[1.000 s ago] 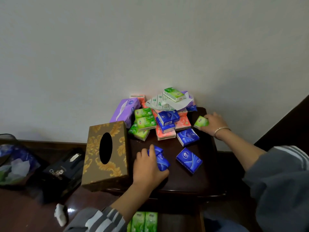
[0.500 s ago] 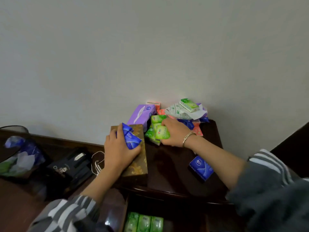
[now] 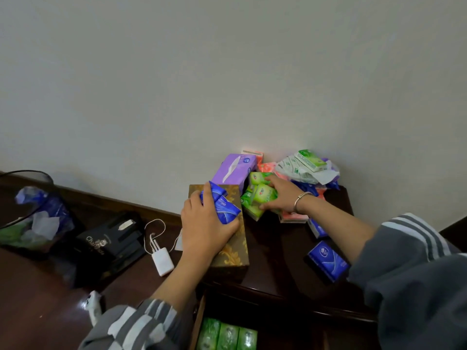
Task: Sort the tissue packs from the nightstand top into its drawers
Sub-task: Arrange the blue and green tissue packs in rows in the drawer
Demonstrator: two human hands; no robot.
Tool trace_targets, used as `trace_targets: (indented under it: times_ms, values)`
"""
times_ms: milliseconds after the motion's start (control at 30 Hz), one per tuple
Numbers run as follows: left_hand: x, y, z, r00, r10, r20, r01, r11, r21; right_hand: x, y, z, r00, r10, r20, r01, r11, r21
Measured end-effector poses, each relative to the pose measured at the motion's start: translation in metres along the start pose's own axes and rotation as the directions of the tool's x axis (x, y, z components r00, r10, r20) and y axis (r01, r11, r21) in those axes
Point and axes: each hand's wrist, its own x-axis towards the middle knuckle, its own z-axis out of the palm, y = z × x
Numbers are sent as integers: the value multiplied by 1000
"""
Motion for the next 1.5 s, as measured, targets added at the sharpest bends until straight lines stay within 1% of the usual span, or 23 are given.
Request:
trace_targets:
  times_ms: [133,200,267,367,533,633,733,767,833,900,933,967,1000,1033,1067,1100,1133,1200,1233,1300,1367,1433,1500]
  values:
    - [0,-1,0,1000,3,0,-3,1000,-12,12,-6,4,1000,11,28,-4,975,-224]
    - [0,-1,0,1000,-5,12,5,1000,-17,15,-9,7,999,26,28,-17,959,-284]
    - [0,-1,0,1000,-7,13,7,1000,-22,15,-9,10,999,44,32,-32,956,-292]
    - [-1,-1,2,1000,-7,2,7,1000,-28,13,-10,15,997,69,38,-59,971,-232]
    - [0,-2,2,1000,-2,-23,1,1000,-31,8,-12,22,994,64,-89,-85,963,-255]
    - [-1,-2,2,1000,2,-29,-3,999,-42,2,-14,33,994,63,-92,-85,961,-263]
    - [0,-3,2,1000,8,-27,-9,999,-45,-10,-18,37,978,101,-183,-128,982,-140]
    - [0,-3,2,1000,7,-25,-9,999,-50,-15,-21,36,966,119,-231,-136,989,-57]
    - [0,-2,0,1000,3,-23,-5,995,-98,-32,-28,31,928,193,-319,-135,971,195]
    - [-1,0,-4,999,-26,-46,14,973,-230,-61,-35,23,876,310,-370,-110,875,472]
    - [-2,1,-8,996,-58,-72,32,948,-316,-79,-38,19,855,364,-370,-82,798,597]
    - [-4,1,-12,990,-97,-105,48,917,-397,-100,-39,16,848,403,-344,-41,696,717]
    - [-7,1,-17,981,-129,-146,48,886,-461,-123,-39,14,859,416,-299,19,558,830]
    - [-12,2,-23,971,-145,-191,28,860,-509,-149,-39,12,883,406,-236,72,380,922]
    - [-21,4,-28,962,-142,-234,-10,836,-549,-175,-35,13,910,384,-154,86,189,978]
    - [-35,5,-34,955,-126,-268,-59,806,-588,-201,-29,15,936,346,-67,63,22,998]
    - [-53,7,-38,953,-95,-288,-110,777,-620,-226,-20,20,953,304,15,16,-100,995]
    - [-103,2,-41,962,0,-275,-182,747,-639,-269,1,38,954,246,170,-102,-265,959]
    - [-132,-3,-39,972,44,-229,-186,739,-648,-288,13,51,943,231,241,-157,-332,930]
    - [-190,-17,-33,991,112,-71,-130,729,-672,-318,32,79,904,189,384,-274,-434,858]
    - [-238,-28,-19,981,168,99,-72,783,-618,-334,43,108,849,160,504,-385,-467,796]
    - [-273,-34,1,947,106,302,63,863,-502,-338,49,138,784,187,592,-464,-458,759]
    - [-293,-36,27,893,6,450,162,928,-334,-334,54,162,741,239,627,-480,-465,744]
